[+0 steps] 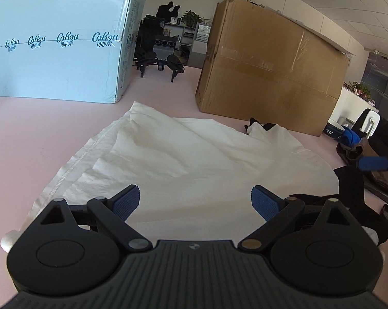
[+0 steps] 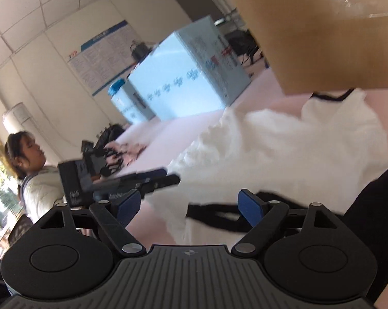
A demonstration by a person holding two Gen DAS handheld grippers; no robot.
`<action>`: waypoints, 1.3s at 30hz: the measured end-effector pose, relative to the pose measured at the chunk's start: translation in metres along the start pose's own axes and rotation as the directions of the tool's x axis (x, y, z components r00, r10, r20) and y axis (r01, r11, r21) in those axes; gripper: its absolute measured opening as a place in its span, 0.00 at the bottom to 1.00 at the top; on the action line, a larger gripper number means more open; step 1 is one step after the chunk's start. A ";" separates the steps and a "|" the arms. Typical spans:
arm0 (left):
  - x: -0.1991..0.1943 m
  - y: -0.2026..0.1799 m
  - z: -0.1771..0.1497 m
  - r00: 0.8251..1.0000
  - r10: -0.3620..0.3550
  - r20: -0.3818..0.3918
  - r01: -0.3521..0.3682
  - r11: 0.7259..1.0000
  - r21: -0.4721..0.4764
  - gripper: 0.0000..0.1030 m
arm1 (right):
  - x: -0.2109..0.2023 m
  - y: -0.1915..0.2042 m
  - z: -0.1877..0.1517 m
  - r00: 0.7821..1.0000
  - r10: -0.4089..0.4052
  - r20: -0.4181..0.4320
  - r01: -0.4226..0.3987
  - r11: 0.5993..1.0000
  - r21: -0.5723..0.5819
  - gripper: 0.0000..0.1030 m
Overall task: Fold clothes
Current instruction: 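Grasp the white collar edge with the right gripper near the cardboard box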
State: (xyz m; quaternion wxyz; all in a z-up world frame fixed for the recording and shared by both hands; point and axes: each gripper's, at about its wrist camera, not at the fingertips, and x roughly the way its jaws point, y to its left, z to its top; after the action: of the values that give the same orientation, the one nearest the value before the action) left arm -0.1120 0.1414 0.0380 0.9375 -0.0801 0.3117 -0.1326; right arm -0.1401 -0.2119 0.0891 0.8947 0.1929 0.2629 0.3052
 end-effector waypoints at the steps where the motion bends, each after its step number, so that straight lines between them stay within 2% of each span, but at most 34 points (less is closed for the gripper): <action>1: 0.004 0.006 0.001 1.000 0.002 -0.023 -0.003 1.000 -0.030 0.91 | -0.005 -0.003 0.016 0.995 -0.056 0.077 0.057 0.998 -0.005 1.00; 3: 0.013 0.020 0.003 0.998 0.002 -0.070 -0.009 0.996 -0.090 0.91 | 0.005 -0.022 0.051 0.977 -0.139 0.160 0.145 0.989 -0.026 1.00; 5: 0.012 0.025 0.003 0.998 -0.015 -0.065 0.008 0.994 -0.111 0.91 | 0.020 -0.051 0.077 0.966 -0.186 0.181 0.188 0.982 0.006 1.00; 6: 0.012 0.026 0.003 0.998 -0.018 -0.063 0.011 0.994 -0.112 0.91 | 0.028 -0.068 0.085 0.967 -0.194 0.168 0.191 0.981 0.037 1.00; 9: 0.014 0.020 0.003 0.998 0.007 -0.064 -0.012 0.997 -0.074 0.91 | 0.062 -0.136 0.107 0.976 -0.212 0.047 0.200 0.962 0.188 1.00; 10: 0.015 0.018 0.003 0.998 0.020 -0.064 -0.023 0.998 -0.058 0.91 | 0.075 -0.161 0.109 0.974 -0.228 -0.006 0.222 0.943 0.249 1.00; 13: 0.019 0.010 0.003 0.996 0.063 -0.066 -0.063 0.998 -0.005 0.91 | 0.096 -0.209 0.099 0.969 -0.239 -0.062 0.245 0.899 0.362 1.00; 14: 0.020 0.008 0.003 0.995 0.072 -0.066 -0.071 0.997 0.007 0.91 | 0.103 -0.217 0.097 0.964 -0.242 -0.113 0.267 0.892 0.366 1.00; 17: 0.024 0.001 0.002 0.992 0.111 -0.066 -0.108 0.993 0.056 0.91 | 0.118 -0.219 0.093 0.944 -0.271 -0.188 0.316 0.908 0.276 1.00; 19: 0.025 -0.004 0.000 0.989 0.136 -0.063 -0.131 0.988 0.085 0.91 | 0.130 -0.216 0.092 0.931 -0.306 -0.200 0.345 0.916 0.203 1.00; 22: 0.027 -0.009 -0.001 0.985 0.160 -0.059 -0.152 0.981 0.118 0.91 | 0.145 -0.208 0.089 0.932 -0.310 -0.186 0.332 0.938 0.099 1.00; 24: 0.027 -0.008 -0.001 0.985 0.161 -0.057 -0.153 0.981 0.118 0.91 | 0.151 -0.201 0.086 0.931 -0.312 -0.187 0.319 0.948 0.010 0.94; 25: 0.027 -0.007 -0.001 0.986 0.159 -0.056 -0.152 0.982 0.114 0.91 | 0.151 -0.200 0.085 0.934 -0.305 -0.186 0.310 0.951 -0.006 0.77; 26: 0.027 -0.006 -0.001 0.986 0.158 -0.055 -0.152 0.982 0.110 0.91 | 0.150 -0.200 0.085 0.939 -0.288 -0.190 0.293 0.956 -0.003 0.53; 27: 0.027 -0.006 0.000 0.986 0.159 -0.054 -0.153 0.982 0.107 0.91 | 0.149 -0.202 0.086 0.943 -0.265 -0.202 0.274 0.961 0.021 0.42; 28: 0.027 -0.005 0.000 0.986 0.160 -0.052 -0.154 0.983 0.103 0.91 | 0.148 -0.206 0.086 0.946 -0.237 -0.223 0.257 0.964 0.065 0.25; 29: 0.027 -0.004 0.000 0.986 0.161 -0.051 -0.155 0.983 0.100 0.91 | 0.148 -0.210 0.086 0.946 -0.226 -0.234 0.254 0.963 0.094 0.20; 33: 0.028 -0.005 0.000 0.984 0.169 -0.048 -0.163 0.981 0.102 0.91 | 0.141 -0.210 0.089 0.945 -0.254 -0.204 0.278 0.955 0.099 0.13; 39: 0.027 -0.002 0.001 0.983 0.180 -0.042 -0.176 0.981 0.079 0.91 | 0.112 -0.186 0.097 0.980 -0.179 -0.085 0.184 0.981 0.058 0.11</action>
State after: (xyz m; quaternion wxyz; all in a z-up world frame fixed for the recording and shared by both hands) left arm -0.0915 0.1314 0.0239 0.9399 -0.0133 0.3355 -0.0619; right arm 0.0754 -0.2948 0.0323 0.9009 0.1850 0.3246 0.2211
